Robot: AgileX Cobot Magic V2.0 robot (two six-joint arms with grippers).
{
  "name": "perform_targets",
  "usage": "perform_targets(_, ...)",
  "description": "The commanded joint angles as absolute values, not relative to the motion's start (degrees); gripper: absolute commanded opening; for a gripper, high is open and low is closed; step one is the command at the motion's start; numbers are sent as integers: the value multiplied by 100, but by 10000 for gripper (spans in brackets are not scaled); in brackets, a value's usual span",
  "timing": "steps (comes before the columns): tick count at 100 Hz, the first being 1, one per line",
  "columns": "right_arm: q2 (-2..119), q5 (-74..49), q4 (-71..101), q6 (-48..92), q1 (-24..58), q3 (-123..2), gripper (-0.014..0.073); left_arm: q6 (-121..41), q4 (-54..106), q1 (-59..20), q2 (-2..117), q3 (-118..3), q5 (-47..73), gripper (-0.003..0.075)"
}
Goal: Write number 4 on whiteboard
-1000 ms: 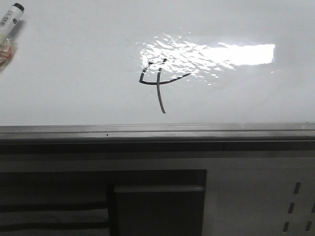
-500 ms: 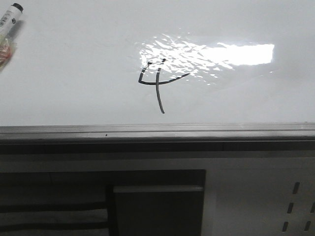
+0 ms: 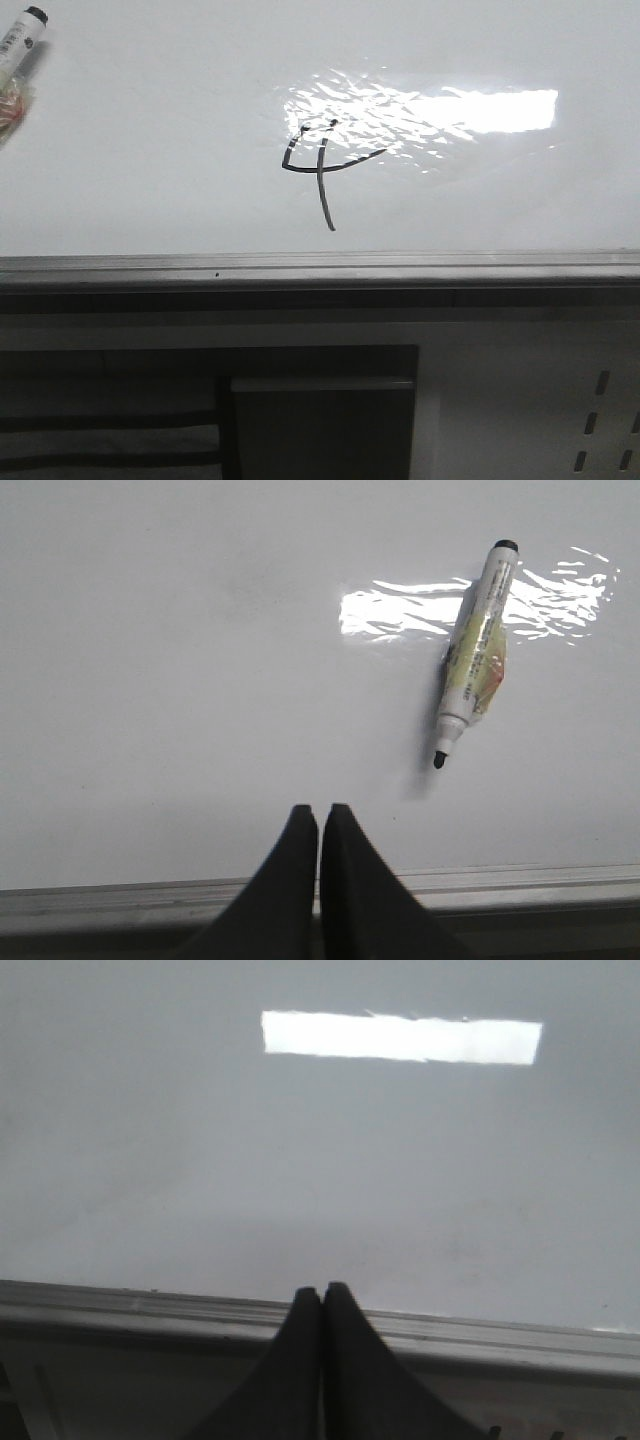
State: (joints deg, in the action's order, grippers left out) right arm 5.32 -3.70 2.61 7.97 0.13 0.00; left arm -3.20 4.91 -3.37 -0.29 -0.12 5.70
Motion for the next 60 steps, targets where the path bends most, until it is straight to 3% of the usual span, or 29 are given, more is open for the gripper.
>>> perform_targets(1,335,534,321,856,-25,183,-72,-319,551,-325,-188,146,157,-20)
perform_targets(12,-212,100,321,856,-25,157,-72,-319,551,-325,-188,146,157,-20)
perform_targets(60,-168,409,257,716,-45,157,-72,-319,551,-325,-177,146,157,-20)
